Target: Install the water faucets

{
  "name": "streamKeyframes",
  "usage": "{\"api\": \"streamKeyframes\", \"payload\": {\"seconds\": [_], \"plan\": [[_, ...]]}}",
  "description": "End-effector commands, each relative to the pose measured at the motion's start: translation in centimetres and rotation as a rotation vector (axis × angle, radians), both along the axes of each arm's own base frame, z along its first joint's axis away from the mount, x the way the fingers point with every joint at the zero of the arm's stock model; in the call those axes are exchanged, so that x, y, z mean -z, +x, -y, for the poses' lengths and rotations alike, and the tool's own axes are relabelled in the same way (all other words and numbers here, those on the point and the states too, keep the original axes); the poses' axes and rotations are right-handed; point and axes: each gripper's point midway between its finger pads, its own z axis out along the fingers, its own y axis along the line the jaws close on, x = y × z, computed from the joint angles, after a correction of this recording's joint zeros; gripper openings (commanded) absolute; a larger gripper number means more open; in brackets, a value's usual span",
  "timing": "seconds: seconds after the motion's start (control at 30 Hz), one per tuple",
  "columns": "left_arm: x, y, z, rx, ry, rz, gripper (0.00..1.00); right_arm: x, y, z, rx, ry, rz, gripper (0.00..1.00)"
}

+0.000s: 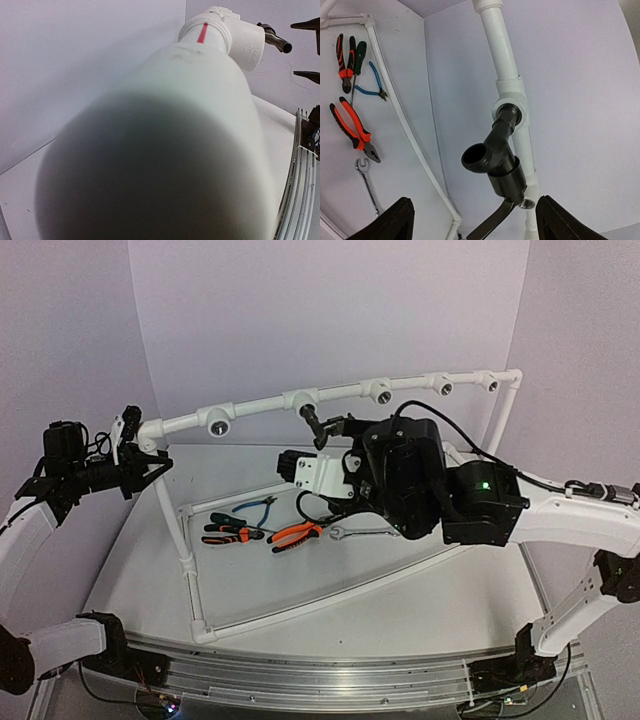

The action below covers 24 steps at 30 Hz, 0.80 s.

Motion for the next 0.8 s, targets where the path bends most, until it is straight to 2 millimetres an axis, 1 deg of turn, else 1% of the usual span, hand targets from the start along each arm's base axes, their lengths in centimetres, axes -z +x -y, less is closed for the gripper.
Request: {"api": "streamKeyframes", "payload": {"seconds": [0.0,0.07,0.13,0.23,0.33,0.4,0.47,0.53,0.6,0.67,0.77], "plan": [[0.8,-2.0,2.3,0.139,-0.015,-0.045,0.00,-3.9,2.7,-0.3,0.020,-0.148,0.237,0.84],[0.8,-1.9,2.3,0.140,-0.015,-0.044,0.00,-3.3,3.9,-0.6,0.028,-0.170,0.250,0.82],[0.8,-1.9,2.3,0.141,-0.014,-0.040,0.00,-3.2,5.1,-0.6,0.043,-0.169,0.262,0.78],[0.8,-1.9,2.3,0.140,-0.014,-0.038,0.00,-3.2,6.7,-0.4,0.063,-0.159,0.275,0.69],[0.8,-1.8,2.2,0.137,-0.012,-0.040,0.00,-2.7,7.2,-1.1,0.048,-0.147,0.272,0.50],[0.8,-1.8,2.2,0.132,-0.010,-0.038,0.00,-2.5,7.4,-1.3,0.056,-0.123,0.262,0.35],[0.8,-1.8,2.2,0.130,-0.009,-0.038,0.00,-2.0,7.5,-1.3,0.074,-0.082,0.240,0.26],[0.9,-1.8,2.2,0.130,-0.009,-0.038,0.00,-1.6,7.4,-1.1,0.098,-0.017,0.207,0.19],[0.9,-1.8,2.2,0.129,-0.009,-0.039,0.00,-1.2,7.3,-0.8,0.123,0.082,0.161,0.13],[1.0,-1.8,2.2,0.129,-0.009,-0.042,0.00,-0.6,7.1,-0.7,0.137,0.180,0.101,0.10],[1.2,-1.7,2.2,0.131,-0.010,-0.046,0.00,1.3,6.9,-0.9,0.173,0.365,-0.034,0.07]]}}
